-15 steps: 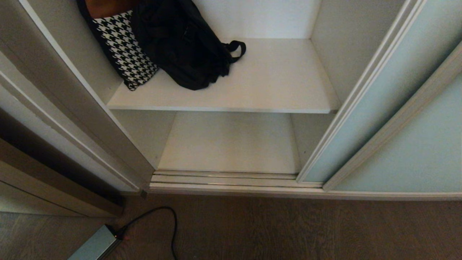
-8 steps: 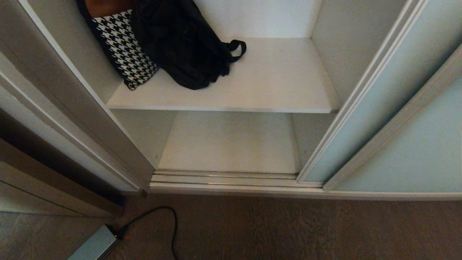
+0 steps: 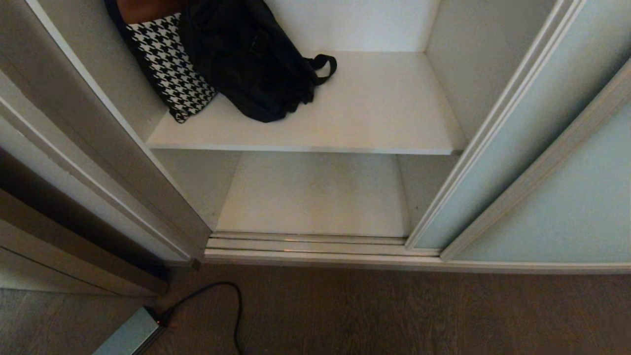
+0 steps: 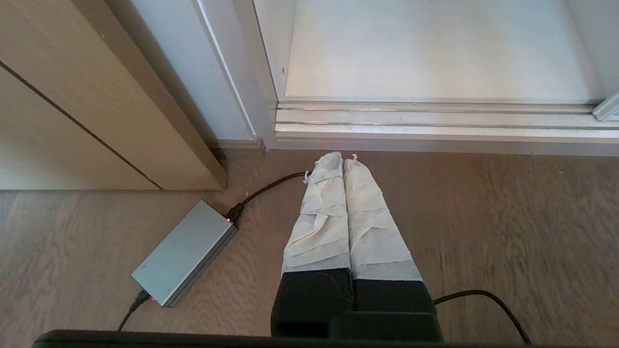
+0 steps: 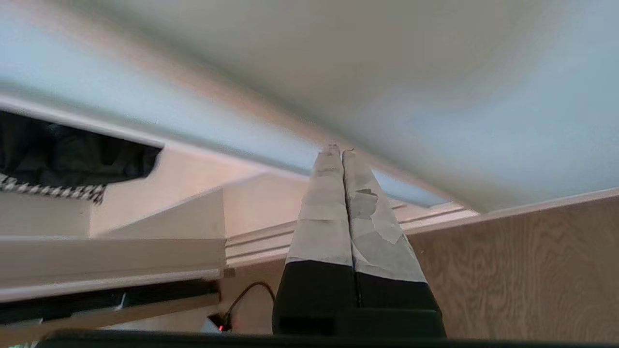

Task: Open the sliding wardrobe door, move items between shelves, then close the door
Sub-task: Close the door

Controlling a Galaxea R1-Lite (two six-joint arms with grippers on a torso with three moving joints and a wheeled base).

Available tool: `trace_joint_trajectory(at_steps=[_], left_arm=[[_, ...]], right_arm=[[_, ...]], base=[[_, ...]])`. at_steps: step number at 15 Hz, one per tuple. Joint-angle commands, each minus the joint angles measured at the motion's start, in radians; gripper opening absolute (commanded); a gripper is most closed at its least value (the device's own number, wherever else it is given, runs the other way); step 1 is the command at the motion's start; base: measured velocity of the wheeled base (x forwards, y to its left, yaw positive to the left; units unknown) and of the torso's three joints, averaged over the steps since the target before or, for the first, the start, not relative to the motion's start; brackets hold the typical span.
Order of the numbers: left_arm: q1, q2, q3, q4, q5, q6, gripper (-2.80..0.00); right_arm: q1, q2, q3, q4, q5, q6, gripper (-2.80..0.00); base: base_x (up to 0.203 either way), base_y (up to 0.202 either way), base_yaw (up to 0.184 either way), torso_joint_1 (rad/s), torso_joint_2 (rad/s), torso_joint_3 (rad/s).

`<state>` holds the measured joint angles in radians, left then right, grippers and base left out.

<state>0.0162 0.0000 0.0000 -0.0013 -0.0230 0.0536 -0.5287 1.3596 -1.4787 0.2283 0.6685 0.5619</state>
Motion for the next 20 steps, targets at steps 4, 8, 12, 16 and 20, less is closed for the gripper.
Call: trace_joint_trajectory(at_steps=[4,8,12,16,20], left_arm=[[0.001,0.002,0.000,0.000,0.000,0.000,-2.80],[0.001,0.002,0.000,0.000,0.000,0.000,-2.80],[0.001,0.002,0.000,0.000,0.000,0.000,-2.80],[0.001,0.002,0.000,0.000,0.000,0.000,-2.80],[-0.001,0.002,0.000,0.000,0.000,0.000,-2.80]], right_arm=[[-0.004,0.065,-0.012,-0.011,0.004,0.004,-2.80],[0.020,0.079,-0.015,-0.042,0.003,0.003,-2.80],[0.059,0.089,-0.014,-0.043,-0.001,0.001,-2.80],[0.080,0.101,-0.014,-0.081,-0.004,0.000,-2.80],[0.151,0.081,-0.006,-0.081,-0.014,-0.001,-2.80]], base=[[0.000,0.000,0.000,0.000,0.00,0.000],[0.000,0.000,0.000,0.000,0.00,0.000],[0.000,0.000,0.000,0.000,0.00,0.000],[0.000,0.000,0.000,0.000,0.00,0.000],[0.000,0.000,0.000,0.000,0.00,0.000]])
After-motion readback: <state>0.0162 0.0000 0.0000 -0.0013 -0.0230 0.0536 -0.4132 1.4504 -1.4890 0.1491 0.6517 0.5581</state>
